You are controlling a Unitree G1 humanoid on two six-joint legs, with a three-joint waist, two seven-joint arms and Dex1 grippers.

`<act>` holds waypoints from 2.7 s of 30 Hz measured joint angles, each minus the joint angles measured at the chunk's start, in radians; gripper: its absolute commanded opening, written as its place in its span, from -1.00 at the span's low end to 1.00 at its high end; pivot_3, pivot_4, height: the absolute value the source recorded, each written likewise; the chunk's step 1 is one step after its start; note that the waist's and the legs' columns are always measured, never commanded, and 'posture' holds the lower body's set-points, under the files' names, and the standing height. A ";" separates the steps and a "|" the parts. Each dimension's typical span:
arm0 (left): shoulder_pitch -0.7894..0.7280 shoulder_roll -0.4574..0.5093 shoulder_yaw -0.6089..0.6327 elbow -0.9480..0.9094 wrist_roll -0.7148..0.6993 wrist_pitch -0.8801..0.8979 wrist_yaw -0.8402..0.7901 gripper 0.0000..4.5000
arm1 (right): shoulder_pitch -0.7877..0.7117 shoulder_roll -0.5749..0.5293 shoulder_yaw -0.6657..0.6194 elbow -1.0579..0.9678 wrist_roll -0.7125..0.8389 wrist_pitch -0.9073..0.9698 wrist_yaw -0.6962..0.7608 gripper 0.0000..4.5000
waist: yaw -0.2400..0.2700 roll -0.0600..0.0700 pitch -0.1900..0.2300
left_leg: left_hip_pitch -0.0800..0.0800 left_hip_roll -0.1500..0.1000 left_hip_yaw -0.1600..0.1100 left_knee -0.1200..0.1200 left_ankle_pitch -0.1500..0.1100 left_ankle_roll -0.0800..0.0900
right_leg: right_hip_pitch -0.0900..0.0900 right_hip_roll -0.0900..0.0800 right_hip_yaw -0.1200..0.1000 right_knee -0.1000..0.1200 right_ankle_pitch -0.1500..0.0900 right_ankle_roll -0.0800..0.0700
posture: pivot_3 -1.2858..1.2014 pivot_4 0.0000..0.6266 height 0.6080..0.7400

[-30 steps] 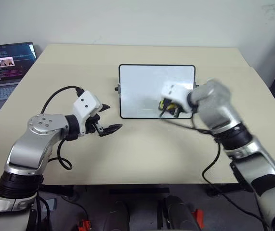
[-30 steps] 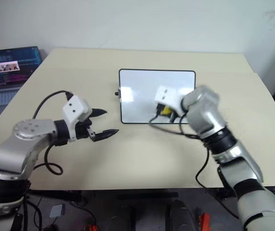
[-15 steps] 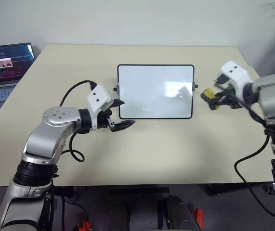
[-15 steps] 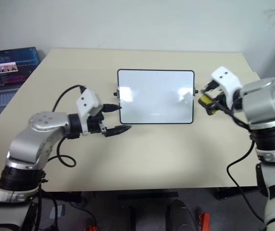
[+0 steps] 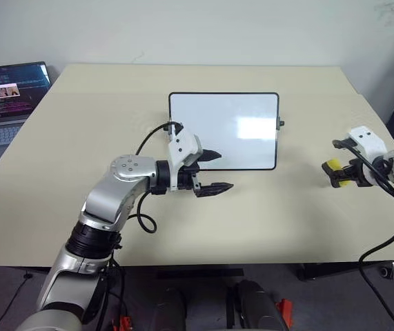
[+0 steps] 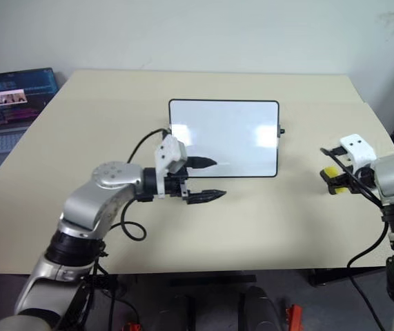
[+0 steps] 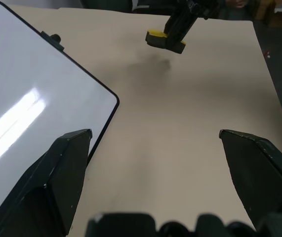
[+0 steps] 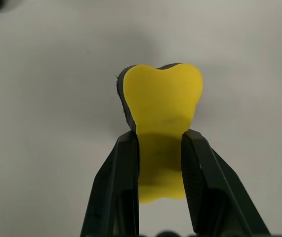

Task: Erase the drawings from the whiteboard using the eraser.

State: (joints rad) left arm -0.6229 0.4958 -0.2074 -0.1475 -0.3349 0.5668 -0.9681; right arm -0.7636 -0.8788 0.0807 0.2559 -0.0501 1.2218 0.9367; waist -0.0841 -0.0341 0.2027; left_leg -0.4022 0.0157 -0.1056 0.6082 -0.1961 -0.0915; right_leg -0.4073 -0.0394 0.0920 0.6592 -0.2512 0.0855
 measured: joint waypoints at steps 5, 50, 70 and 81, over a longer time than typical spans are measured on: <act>0.000 -0.030 -0.026 0.021 0.011 -0.011 -0.003 1.00 | -0.004 -0.007 0.013 0.077 0.001 -0.035 -0.037 -0.63 | 0.000 0.000 0.000 | 0.000 0.000 0.000 0.000 0.000 0.000 | 0.000 0.000 0.001 0.000 0.000 0.000 | 0.03 -0.52 1.00; 0.041 -0.067 0.392 0.215 0.103 -0.252 0.520 1.00 | 0.055 0.459 -0.355 -0.002 0.170 -0.605 -0.594 0.99 | 0.021 0.003 0.002 | 0.000 -0.001 0.000 0.000 0.000 0.000 | 0.001 -0.001 0.000 -0.001 0.004 -0.003 | 0.03 -0.52 1.00; 0.195 -0.248 0.459 0.429 0.150 -0.485 0.803 1.00 | 0.215 0.715 -0.394 0.128 0.230 -1.168 -0.767 0.99 | 0.019 0.003 0.001 | 0.002 -0.001 0.000 0.000 0.000 0.000 | 0.002 -0.001 0.001 0.001 0.004 -0.003 | 0.03 -0.52 1.00; 0.224 -0.261 0.438 0.460 0.189 -0.561 0.830 1.00 | 0.241 0.740 -0.351 0.243 0.228 -1.295 -0.775 0.99 | 0.020 0.003 0.001 | 0.002 -0.001 0.000 0.000 0.000 0.000 | 0.002 -0.001 0.001 0.001 0.004 -0.003 | 0.03 -0.52 1.00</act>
State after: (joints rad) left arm -0.3987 0.2345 0.2309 0.3124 -0.1464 0.0062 -0.1382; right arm -0.5228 -0.1385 -0.2703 0.4984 0.1783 -0.0732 0.1619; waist -0.0643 -0.0308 0.2038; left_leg -0.4003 0.0145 -0.1055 0.6087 -0.1959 -0.0917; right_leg -0.4052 -0.0405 0.0929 0.6605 -0.2474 0.0824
